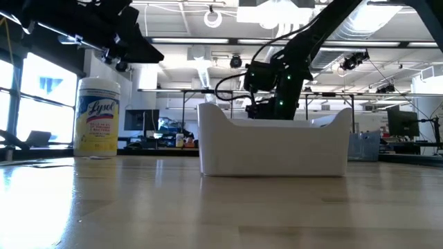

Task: Pick & Place First Aid Supplies
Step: Put the green bandage into the black bin

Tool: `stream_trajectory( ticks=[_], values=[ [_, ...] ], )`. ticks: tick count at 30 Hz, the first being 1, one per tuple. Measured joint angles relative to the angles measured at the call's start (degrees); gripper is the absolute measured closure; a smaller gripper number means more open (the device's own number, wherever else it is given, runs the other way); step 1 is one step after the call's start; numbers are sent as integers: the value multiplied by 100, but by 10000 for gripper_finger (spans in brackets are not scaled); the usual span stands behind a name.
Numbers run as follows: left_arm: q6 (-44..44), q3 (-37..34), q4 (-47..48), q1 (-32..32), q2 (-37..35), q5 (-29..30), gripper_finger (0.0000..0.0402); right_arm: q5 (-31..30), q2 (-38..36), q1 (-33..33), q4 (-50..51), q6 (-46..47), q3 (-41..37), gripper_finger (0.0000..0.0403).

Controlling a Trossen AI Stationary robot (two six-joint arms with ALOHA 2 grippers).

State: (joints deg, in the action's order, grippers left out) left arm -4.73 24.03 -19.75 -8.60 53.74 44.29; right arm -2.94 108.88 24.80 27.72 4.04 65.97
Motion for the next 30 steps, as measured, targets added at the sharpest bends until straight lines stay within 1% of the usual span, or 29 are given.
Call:
stream_trajectory(
  ticks=[3,7,11,19,24,30],
  values=[
    [-14,0,-42,0,1,1,277,1,-16,43,-191,-40,-201,277],
    [-25,0,-146,0,1,9,277,255,-49,92,-591,-50,-479,285],
    [-21,0,-198,0,4,23,277,182,-44,81,-718,-56,-603,300],
    [41,0,-268,0,1,18,277,132,-29,79,-828,-45,-614,353],
    [52,0,-237,0,1,13,277,146,-111,84,-847,-5,-541,377],
    [58,0,-166,0,1,-243,277,223,-165,211,-694,48,-271,400]
  ],
)
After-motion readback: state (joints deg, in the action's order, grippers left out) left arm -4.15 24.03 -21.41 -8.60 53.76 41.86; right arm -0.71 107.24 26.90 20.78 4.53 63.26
